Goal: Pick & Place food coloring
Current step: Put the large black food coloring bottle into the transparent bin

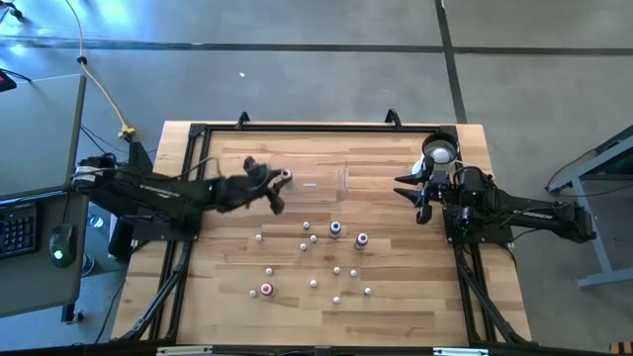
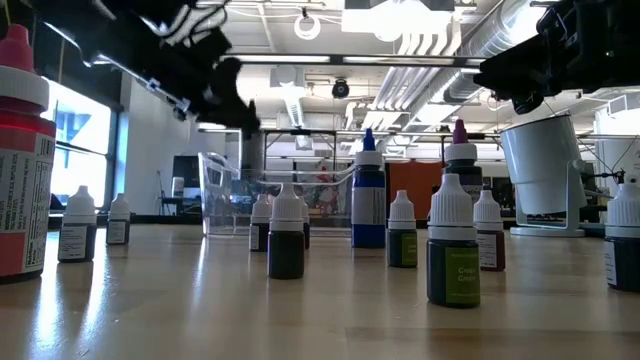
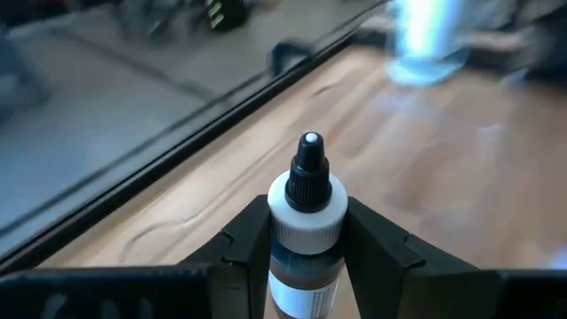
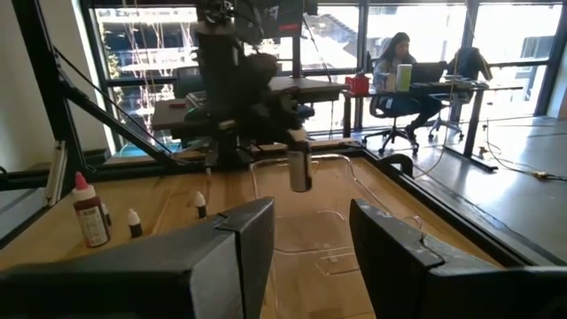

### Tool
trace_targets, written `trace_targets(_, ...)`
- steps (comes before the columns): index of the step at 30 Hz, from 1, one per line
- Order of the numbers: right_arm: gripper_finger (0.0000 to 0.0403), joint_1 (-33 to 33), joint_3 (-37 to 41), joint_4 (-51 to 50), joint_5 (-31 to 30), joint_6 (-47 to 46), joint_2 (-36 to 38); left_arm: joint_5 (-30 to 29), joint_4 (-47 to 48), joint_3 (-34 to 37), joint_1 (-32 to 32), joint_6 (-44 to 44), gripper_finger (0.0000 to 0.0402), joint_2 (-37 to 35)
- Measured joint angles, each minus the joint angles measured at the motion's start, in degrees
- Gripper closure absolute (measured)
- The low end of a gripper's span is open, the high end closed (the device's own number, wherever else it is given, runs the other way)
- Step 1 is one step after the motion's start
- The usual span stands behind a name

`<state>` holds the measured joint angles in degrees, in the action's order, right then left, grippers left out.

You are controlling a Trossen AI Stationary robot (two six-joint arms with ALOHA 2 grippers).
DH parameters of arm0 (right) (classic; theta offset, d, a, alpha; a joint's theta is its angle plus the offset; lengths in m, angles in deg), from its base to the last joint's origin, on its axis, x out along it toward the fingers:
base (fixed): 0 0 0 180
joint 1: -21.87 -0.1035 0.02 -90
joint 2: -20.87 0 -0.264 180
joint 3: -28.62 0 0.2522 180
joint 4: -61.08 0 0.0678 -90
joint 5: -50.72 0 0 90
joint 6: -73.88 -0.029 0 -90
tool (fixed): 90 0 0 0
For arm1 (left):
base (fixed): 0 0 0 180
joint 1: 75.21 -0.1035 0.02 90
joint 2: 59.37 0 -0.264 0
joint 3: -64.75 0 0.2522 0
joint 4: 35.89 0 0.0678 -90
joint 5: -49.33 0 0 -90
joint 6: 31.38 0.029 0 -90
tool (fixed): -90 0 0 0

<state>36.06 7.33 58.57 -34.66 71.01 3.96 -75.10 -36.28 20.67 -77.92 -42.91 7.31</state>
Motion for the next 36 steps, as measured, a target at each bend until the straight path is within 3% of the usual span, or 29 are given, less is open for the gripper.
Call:
trace_targets(6,0.0261,0.0,0.0,0.0,0.0,-0.1,0.0,3.5,2.0,0.4,-6.9,-4.1,0.0293,2.5)
trace_targets(14,0.0261,0.0,0.0,0.0,-0.2,-0.1,0.0,3.8,-0.6,0.3,-10.5,-4.6,0.0293,9.2)
trace_targets(21,0.0261,0.0,0.0,0.1,-0.2,-0.1,0.0,2.2,-5.5,0.3,-10.8,-4.8,0.0276,13.0)
trace_targets(36,0.0261,0.0,0.0,0.2,-0.2,-0.1,0.0,2.1,-6.1,0.3,-10.8,-1.9,0.0269,13.0)
